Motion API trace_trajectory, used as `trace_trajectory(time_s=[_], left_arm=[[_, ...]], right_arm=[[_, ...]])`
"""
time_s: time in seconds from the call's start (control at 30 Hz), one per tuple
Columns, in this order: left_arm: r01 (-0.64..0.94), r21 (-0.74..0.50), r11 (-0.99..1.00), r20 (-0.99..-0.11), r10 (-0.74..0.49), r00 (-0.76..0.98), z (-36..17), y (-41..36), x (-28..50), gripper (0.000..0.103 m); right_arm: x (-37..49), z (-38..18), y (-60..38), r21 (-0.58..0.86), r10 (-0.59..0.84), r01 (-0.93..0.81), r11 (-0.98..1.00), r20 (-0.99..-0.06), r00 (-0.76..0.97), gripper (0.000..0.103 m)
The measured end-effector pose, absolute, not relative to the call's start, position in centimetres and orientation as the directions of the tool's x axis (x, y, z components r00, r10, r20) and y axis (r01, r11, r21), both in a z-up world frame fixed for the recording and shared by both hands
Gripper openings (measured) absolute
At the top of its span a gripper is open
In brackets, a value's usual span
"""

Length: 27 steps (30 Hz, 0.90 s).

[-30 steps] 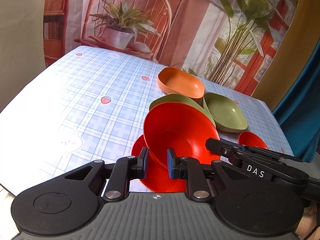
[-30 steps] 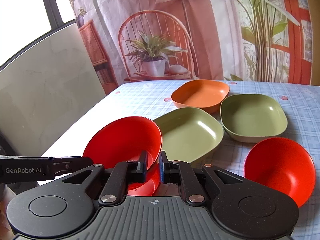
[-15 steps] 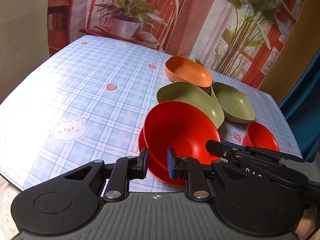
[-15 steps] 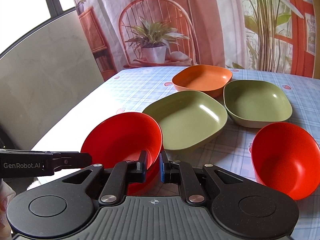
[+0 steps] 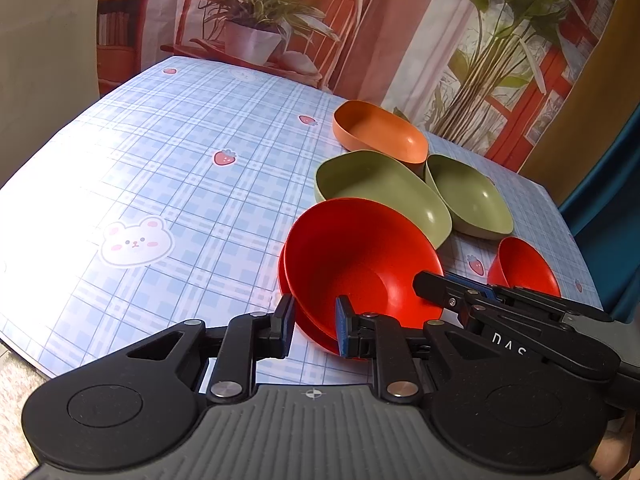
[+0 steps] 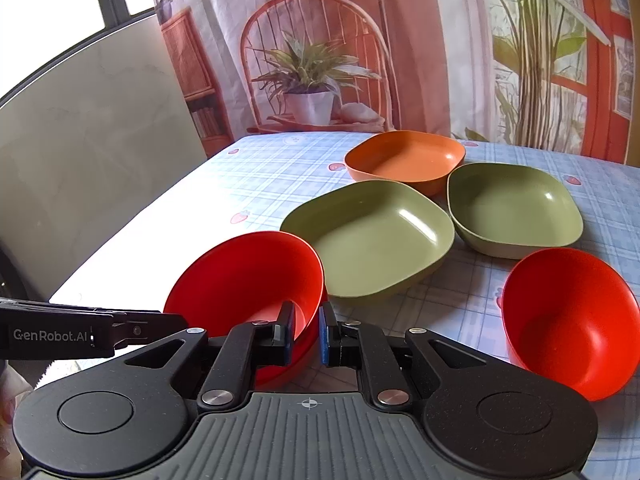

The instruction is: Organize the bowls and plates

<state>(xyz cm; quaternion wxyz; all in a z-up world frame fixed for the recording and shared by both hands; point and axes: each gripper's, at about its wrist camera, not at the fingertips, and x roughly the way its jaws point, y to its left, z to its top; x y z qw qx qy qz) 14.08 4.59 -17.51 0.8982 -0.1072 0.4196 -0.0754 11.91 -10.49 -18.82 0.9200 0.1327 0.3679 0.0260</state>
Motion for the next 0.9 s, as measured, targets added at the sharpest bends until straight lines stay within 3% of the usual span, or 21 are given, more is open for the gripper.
trace_trajectory(time_s=[0.57,0.9], left_arm=[[0.039,-0.243,0.969,-0.742,-0.211,0.636,-17.6,4.4,14.1,0.023],[0.024,-0.248,0.969,-0.730,-0.203,0.653,-17.5,4.8,14.0,0.035]], right_arm=[[11.9,-18.6,-9.7,0.209,0.124,0.027,0.977,-0.672,0.730,0.013],[11.7,-18.5,-9.4,0.173,0.101,0.023,0.985,-0.672,0.734,0.016]])
